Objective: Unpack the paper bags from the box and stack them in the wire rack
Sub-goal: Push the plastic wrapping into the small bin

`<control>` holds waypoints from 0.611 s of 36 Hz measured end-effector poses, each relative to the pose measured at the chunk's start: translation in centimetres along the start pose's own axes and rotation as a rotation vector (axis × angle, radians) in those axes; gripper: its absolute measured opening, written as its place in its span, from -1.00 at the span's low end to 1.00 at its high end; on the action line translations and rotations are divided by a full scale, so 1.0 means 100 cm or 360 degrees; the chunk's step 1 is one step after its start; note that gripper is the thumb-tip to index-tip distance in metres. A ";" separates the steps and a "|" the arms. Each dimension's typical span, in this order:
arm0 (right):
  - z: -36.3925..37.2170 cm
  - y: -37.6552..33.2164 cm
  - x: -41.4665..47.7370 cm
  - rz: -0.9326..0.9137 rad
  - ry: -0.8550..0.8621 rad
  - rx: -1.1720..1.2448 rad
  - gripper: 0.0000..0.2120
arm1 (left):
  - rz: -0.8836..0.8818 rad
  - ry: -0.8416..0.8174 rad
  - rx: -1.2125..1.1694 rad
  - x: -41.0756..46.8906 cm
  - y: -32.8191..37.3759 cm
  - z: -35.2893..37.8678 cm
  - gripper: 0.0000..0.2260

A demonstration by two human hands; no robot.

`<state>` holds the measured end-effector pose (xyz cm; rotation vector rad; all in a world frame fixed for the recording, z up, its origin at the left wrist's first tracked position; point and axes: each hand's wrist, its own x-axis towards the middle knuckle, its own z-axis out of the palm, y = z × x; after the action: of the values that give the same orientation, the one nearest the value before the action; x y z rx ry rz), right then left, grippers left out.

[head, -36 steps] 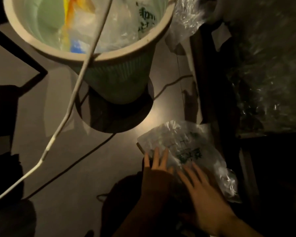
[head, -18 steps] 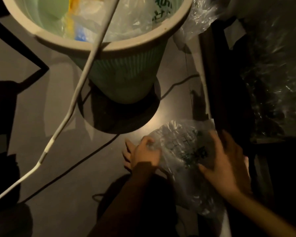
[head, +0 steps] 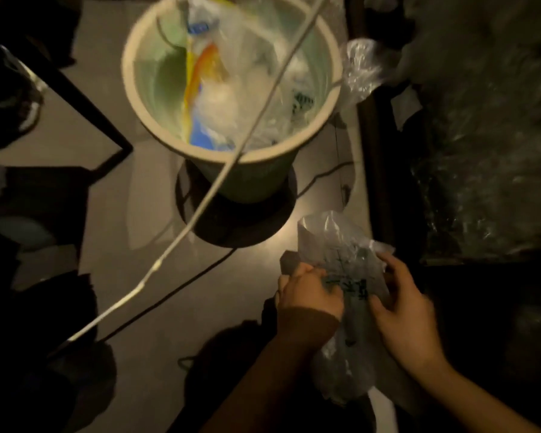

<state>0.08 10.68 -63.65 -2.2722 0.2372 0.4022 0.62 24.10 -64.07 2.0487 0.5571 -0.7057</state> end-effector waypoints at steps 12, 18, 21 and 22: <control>-0.093 -0.207 -0.044 -0.0478 -0.0275 -0.0115 -0.37 | 0.0087 -0.0161 0.0273 -0.117 0.108 -0.217 -0.71; -0.113 -0.305 -0.016 -0.0660 -0.0175 -0.0050 -0.57 | 0.0227 0.0062 0.0312 -0.122 0.166 -0.319 -0.68; -0.113 -0.340 0.006 -0.0557 -0.0150 0.0112 -0.67 | 0.0287 0.0153 0.0443 -0.110 0.190 -0.355 -0.65; -0.113 -0.350 0.014 -0.0521 -0.0134 0.0166 -0.69 | 0.0299 0.0162 0.0448 -0.104 0.197 -0.364 -0.64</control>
<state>14.12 25.43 -32.99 -2.1368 -0.1525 0.3042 14.97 43.50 -28.82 2.3731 0.3294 -0.5970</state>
